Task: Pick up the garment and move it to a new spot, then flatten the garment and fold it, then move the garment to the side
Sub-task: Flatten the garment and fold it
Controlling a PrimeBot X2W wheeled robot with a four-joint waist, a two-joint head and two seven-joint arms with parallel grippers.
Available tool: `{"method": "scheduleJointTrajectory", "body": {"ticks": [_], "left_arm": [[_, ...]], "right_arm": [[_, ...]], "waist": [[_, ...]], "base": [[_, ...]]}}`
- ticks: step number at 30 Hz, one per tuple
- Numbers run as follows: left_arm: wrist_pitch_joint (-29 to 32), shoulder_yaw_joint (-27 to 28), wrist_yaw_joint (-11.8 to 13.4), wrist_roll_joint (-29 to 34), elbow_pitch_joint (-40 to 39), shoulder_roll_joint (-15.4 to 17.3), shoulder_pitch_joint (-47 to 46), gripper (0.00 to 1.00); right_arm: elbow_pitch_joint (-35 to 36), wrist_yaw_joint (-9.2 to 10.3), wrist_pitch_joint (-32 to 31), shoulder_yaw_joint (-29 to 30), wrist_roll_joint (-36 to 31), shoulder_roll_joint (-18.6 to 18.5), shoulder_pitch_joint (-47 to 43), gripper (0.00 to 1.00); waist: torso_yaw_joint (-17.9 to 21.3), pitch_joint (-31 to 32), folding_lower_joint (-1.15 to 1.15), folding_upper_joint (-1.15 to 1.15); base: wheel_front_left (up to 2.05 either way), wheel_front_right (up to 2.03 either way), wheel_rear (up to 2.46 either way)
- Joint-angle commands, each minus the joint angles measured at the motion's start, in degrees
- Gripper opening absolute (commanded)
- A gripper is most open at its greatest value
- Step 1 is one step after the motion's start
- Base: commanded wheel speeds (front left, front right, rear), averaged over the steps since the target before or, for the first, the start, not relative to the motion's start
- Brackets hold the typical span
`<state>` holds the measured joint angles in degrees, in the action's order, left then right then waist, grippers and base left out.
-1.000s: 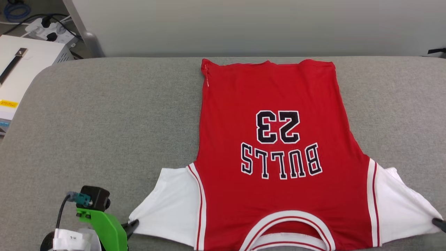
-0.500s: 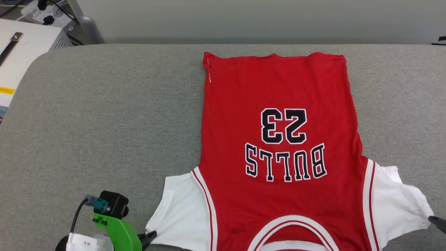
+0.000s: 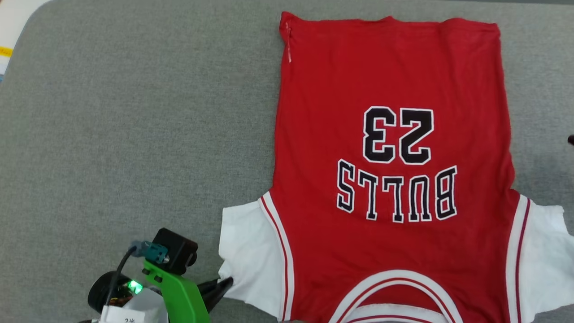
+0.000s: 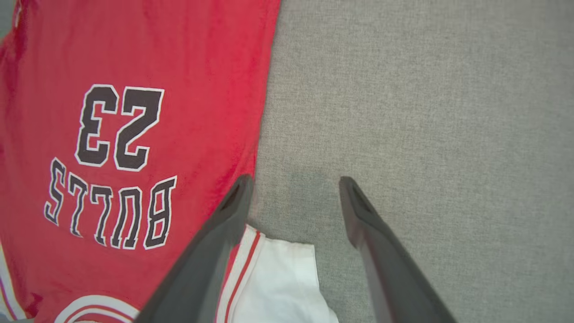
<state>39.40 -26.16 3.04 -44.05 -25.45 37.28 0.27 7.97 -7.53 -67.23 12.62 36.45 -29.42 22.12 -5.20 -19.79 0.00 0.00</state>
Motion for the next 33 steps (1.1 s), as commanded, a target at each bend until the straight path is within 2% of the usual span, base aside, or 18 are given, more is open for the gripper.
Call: {"method": "scheduleJointTrajectory", "body": {"ticks": [1,5,6,16,24,30,31,32,33], "left_arm": [[0.1,-0.2,0.3,1.1,-0.9,0.4,-1.5,0.0],[-0.6,-0.8,0.2,2.9,-2.8,-0.2,-2.8,0.0],[-0.9,-1.3,-0.1,3.7,-3.4,-0.6,-3.7,0.0],[-3.9,-3.7,-2.3,6.2,-1.6,-4.0,-8.2,0.0],[-5.9,-4.6,-3.5,6.7,-0.2,-5.8,-10.1,0.0],[-6.6,-5.2,-3.9,7.1,1.4,-6.5,-11.1,0.0],[-6.7,-5.2,-3.9,7.2,1.7,-6.6,-11.2,0.0],[-6.8,-5.2,-3.9,7.3,1.9,-6.7,-11.3,0.0],[-6.8,-5.3,-3.9,7.3,2.1,-6.7,-11.4,0.0]], "right_arm": [[-0.7,0.04,-1.3,-0.1,-0.8,-0.1,3.0,1.0],[-3.7,0.04,-5.3,-1.2,-3.1,-0.6,11.7,1.0],[-5.9,0.04,-6.7,-1.4,-4.5,-0.9,16.6,1.0],[-17.4,0.04,-8.0,-3.2,-11.8,-3.6,32.8,1.0],[-23.7,0.04,-7.1,-5.3,-15.2,-6.0,38.4,1.0],[-26.4,0.04,-7.2,-8.8,-14.2,-6.9,37.9,1.0],[-26.8,0.04,-7.7,-9.2,-13.9,-7.0,37.5,0.47],[-27.0,0.04,-8.0,-9.7,-13.5,-7.2,37.1,0.09],[-27.0,0.04,-8.2,-10.0,-13.2,-7.3,36.9,0.0]], "waist": [[-4.4,-6.3,0.0,0.0],[-6.8,-10.3,0.0,0.0],[-8.2,-12.4,0.0,0.0],[-13.6,-18.7,0.0,0.0],[-15.7,-21.6,0.0,0.0],[-16.2,-22.0,0.0,0.0],[-16.2,-21.9,0.0,0.0],[-16.2,-21.8,0.0,0.0],[-16.2,-21.6,0.0,0.0]], "base": [[0.0,0.0,0.0],[0.0,0.0,0.0],[0.0,0.0,0.0],[0.0,0.0,0.0],[0.0,0.0,0.0],[0.0,0.0,0.0],[0.0,0.0,0.0],[0.0,0.0,0.0],[0.0,0.0,0.0]]}}
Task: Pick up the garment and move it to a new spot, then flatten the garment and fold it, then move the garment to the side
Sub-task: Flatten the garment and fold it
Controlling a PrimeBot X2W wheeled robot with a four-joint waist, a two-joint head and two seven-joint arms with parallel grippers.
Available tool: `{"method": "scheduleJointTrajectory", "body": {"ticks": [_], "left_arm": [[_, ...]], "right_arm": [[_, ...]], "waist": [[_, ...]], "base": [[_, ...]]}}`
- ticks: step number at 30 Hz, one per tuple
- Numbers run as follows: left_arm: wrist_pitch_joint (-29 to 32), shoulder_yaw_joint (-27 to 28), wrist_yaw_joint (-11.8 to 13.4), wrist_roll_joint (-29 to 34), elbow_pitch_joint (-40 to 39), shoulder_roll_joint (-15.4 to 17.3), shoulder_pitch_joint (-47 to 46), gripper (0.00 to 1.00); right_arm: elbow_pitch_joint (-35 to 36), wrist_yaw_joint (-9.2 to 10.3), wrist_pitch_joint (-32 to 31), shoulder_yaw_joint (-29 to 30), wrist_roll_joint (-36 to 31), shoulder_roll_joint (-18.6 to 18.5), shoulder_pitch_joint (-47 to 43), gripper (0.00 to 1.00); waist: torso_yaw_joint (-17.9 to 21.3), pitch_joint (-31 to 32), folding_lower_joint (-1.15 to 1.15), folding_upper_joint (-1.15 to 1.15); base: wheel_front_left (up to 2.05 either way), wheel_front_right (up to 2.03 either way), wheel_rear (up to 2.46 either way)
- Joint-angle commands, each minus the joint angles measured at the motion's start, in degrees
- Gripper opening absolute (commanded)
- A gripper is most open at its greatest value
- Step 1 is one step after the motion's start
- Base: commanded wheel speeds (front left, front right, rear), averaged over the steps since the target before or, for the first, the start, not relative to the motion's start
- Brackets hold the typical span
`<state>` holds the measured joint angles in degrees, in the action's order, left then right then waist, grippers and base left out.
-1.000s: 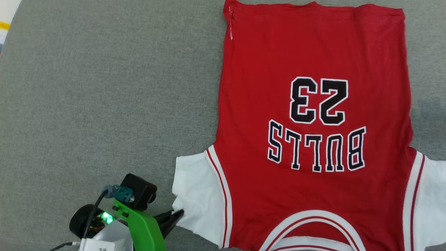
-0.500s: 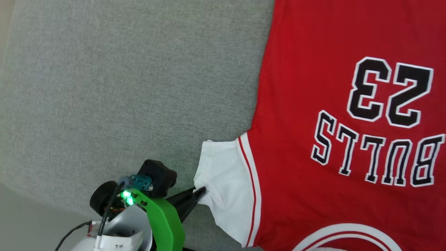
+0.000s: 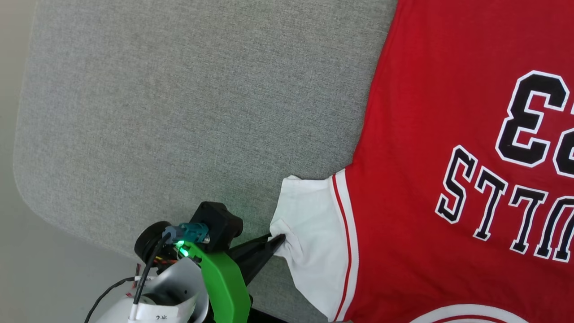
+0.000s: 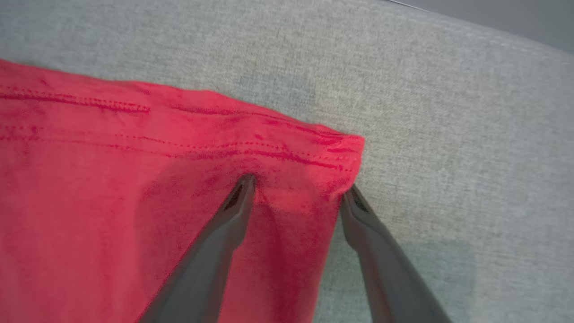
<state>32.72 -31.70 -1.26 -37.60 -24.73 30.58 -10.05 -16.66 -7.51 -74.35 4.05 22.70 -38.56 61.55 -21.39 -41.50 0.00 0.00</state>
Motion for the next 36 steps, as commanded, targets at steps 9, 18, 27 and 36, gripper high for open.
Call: {"method": "scheduleJointTrajectory", "body": {"ticks": [9,18,27,36], "left_arm": [[-0.3,0.4,0.7,0.7,2.5,-0.2,-1.5,0.0],[-0.6,1.6,1.2,-0.8,3.3,0.0,-1.3,0.0],[-0.5,2.4,2.4,-1.9,6.4,1.1,1.1,0.0],[-1.4,3.4,4.2,-3.5,7.6,1.3,4.8,0.0]], "right_arm": [[-3.3,0.02,0.6,-2.8,1.5,0.0,-4.5,0.0],[-5.5,0.02,4.1,-2.8,2.4,-0.2,-11.3,0.0],[-5.7,0.02,8.0,-1.2,5.7,1.1,-23.4,0.0],[-1.5,0.02,10.8,1.6,9.7,2.2,-37.8,0.0]], "waist": [[0.7,2.2,0.0,0.0],[3.7,9.0,0.0,0.0],[8.0,19.0,0.0,0.0],[12.4,27.3,0.0,0.0]], "base": [[0.0,0.0,0.0],[0.0,0.0,0.0],[0.0,0.0,0.0],[0.0,0.0,0.0]]}}
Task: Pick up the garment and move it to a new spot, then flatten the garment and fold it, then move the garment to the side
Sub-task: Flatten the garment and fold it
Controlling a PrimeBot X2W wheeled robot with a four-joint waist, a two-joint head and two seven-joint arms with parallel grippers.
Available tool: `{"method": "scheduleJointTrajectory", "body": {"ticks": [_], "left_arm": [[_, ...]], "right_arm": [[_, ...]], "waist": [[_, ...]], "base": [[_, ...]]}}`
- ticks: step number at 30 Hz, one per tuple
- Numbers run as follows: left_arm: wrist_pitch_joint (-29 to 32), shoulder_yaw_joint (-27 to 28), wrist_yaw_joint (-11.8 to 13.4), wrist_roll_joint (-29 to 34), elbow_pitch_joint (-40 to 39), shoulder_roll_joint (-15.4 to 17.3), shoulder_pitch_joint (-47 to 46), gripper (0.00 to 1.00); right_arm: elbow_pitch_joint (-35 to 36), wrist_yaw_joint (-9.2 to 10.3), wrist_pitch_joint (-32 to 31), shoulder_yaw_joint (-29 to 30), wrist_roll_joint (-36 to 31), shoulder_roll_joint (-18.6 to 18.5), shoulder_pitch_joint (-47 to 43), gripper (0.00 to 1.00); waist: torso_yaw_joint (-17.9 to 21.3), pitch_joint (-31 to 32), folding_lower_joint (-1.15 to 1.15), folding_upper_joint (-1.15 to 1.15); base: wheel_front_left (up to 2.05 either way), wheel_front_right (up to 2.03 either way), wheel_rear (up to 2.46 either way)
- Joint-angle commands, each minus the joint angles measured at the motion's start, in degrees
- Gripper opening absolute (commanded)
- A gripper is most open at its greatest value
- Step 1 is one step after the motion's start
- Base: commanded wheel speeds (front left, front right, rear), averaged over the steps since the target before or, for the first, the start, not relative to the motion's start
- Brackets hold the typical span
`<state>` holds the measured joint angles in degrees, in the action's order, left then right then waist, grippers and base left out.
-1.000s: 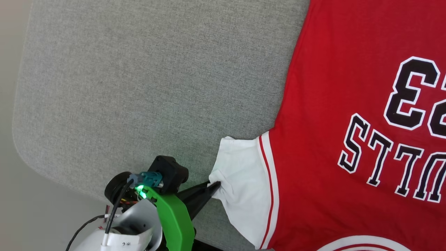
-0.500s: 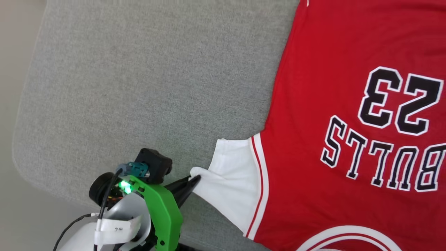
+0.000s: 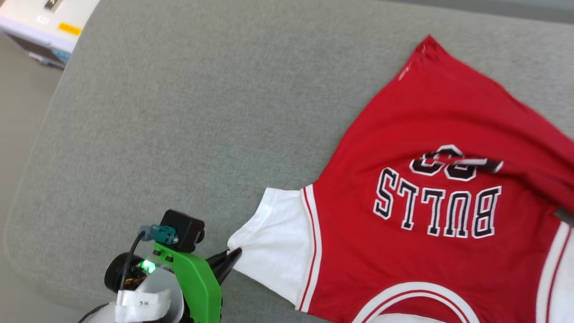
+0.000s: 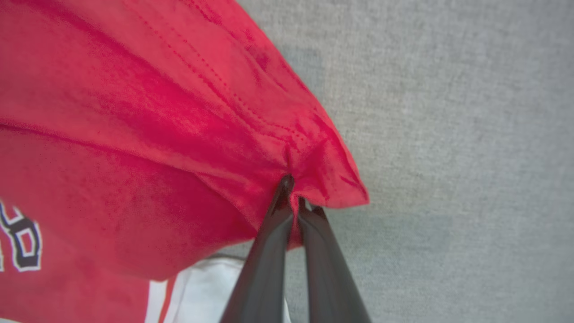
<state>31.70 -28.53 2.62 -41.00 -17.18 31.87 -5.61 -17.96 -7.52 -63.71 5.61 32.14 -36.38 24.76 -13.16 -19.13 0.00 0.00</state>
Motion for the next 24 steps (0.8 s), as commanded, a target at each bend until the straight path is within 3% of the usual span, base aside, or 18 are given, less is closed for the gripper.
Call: {"method": "scheduleJointTrajectory", "body": {"ticks": [1,9,15,22,23,24], "left_arm": [[-0.6,0.4,0.7,-0.2,0.1,0.0,0.8,0.0],[-2.9,1.1,2.3,-0.7,0.4,-1.3,2.8,0.0],[-4.4,1.1,2.9,-0.5,1.3,-2.8,2.3,0.0],[-5.2,0.5,2.4,-0.6,2.4,-3.9,1.0,0.0],[-5.2,0.5,2.3,-0.6,2.5,-3.9,0.8,0.0],[-5.2,0.5,2.2,-0.6,2.5,-3.9,0.7,0.0]], "right_arm": [[0.7,0.03,0.2,0.3,0.7,0.1,-2.8,0.0],[9.0,0.03,0.1,5.3,2.6,2.0,-16.0,0.0],[14.4,0.03,-1.3,9.5,1.7,5.9,-24.6,0.0],[15.5,0.03,-1.4,10.6,-0.1,10.9,-29.0,0.0],[15.8,0.03,-0.9,10.7,-0.4,11.0,-28.9,0.46],[15.9,0.03,-0.6,10.6,-0.5,11.0,-28.7,0.85]], "waist": [[4.7,5.7,0.0,0.0],[7.3,8.5,0.0,0.0],[7.9,8.8,0.0,0.0],[7.7,8.2,0.0,0.0],[7.6,8.1,0.0,0.0],[7.5,8.1,0.0,0.0]], "base": [[0.0,0.0,0.0],[0.0,0.0,0.0],[0.0,0.0,0.0],[0.0,0.0,0.0],[0.0,0.0,0.0],[0.0,0.0,0.0]]}}
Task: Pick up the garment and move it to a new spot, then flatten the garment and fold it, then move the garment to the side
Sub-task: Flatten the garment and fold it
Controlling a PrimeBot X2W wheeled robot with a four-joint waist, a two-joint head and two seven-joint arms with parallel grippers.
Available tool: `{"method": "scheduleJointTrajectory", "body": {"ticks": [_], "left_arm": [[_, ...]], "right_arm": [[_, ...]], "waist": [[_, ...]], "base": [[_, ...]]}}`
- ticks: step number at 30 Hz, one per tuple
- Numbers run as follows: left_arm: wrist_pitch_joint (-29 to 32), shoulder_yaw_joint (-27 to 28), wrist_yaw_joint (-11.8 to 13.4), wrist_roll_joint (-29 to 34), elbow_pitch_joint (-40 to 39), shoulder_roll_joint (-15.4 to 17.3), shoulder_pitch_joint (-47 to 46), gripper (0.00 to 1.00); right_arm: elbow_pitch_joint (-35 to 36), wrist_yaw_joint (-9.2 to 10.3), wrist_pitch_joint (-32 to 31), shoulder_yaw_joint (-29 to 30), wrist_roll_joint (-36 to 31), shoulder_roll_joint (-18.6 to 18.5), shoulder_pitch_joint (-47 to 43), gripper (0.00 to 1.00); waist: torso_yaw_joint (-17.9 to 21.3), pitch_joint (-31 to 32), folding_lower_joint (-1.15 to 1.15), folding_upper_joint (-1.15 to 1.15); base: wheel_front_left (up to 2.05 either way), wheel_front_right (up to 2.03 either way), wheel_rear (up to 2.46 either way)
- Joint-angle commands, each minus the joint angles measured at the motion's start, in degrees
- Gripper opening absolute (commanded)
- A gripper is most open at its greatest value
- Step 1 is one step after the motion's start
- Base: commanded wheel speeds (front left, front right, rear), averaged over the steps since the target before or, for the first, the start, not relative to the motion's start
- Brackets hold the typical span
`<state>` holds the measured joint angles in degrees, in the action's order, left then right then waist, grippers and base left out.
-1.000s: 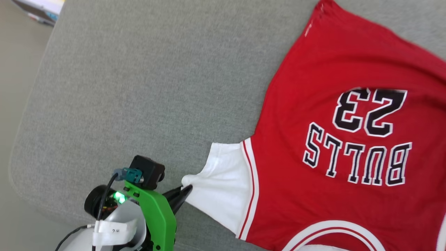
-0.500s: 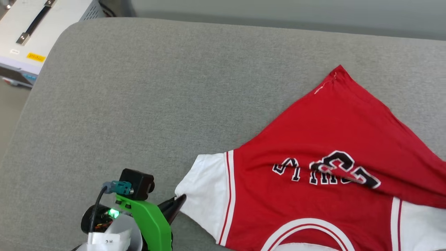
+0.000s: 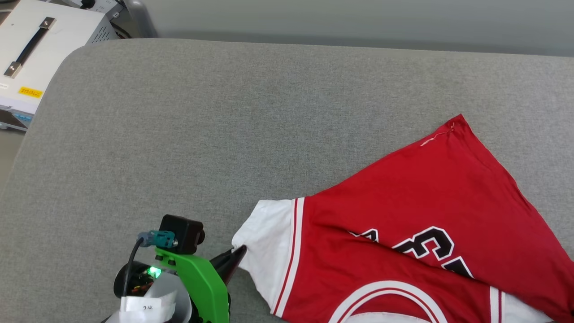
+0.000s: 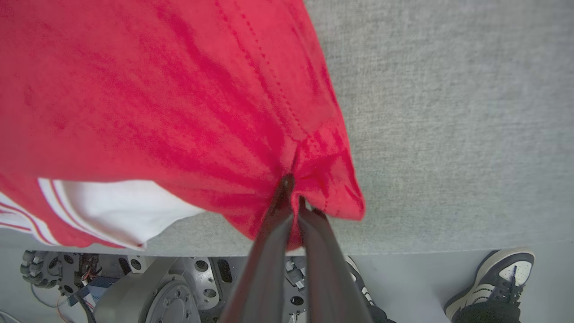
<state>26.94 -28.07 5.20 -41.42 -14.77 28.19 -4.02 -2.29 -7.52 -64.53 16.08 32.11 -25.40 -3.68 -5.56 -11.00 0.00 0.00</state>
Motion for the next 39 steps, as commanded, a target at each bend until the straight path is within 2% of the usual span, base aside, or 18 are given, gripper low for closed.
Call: {"method": "scheduleJointTrajectory", "body": {"ticks": [1,7,8,13,20,28,39], "left_arm": [[-0.3,0.0,-0.4,-0.2,0.0,0.0,-1.0,0.0],[-0.5,0.0,-0.3,0.1,-0.7,0.4,-0.8,0.0],[-0.6,-0.2,-0.2,0.5,-1.6,0.5,-1.0,0.0],[-0.6,-0.8,-0.4,1.4,-3.2,0.4,-2.1,0.0],[-1.0,-1.8,-0.7,2.6,-4.8,-0.5,-4.0,0.0],[-2.5,-3.4,-1.9,3.4,-4.1,-2.5,-6.3,0.0],[-4.2,-4.6,-3.3,3.2,-1.2,-4.3,-7.8,0.0]], "right_arm": [[1.7,0.03,-0.1,-0.3,-0.1,-0.6,0.8,1.0],[9.3,0.03,-2.2,-3.0,1.0,-5.2,4.9,1.0],[15.3,0.03,-5.8,-5.3,2.3,-7.6,10.2,1.0],[16.8,0.03,-9.7,-7.8,3.1,-8.3,18.6,1.0],[11.0,0.03,-12.1,-11.1,0.6,-7.1,29.9,1.0],[1.5,0.03,-11.1,-13.0,-4.4,-7.9,38.3,1.0],[-7.6,0.03,-8.3,-15.9,-6.3,-9.9,39.6,1.0]], "waist": [[-0.2,0.0,0.0,0.0],[-0.7,-0.3,0.0,0.0],[-1.8,-1.0,0.0,0.0],[-4.0,-3.7,0.0,0.0],[-8.5,-9.7,0.0,0.0],[-13.8,-16.5,0.0,0.0],[-16.5,-18.4,0.0,0.0]], "base": [[0.0,0.0,0.0],[0.0,0.0,0.0],[0.0,0.0,0.0],[0.0,0.0,0.0],[0.0,0.0,0.0],[0.0,0.0,0.0],[0.0,0.0,0.0]]}}
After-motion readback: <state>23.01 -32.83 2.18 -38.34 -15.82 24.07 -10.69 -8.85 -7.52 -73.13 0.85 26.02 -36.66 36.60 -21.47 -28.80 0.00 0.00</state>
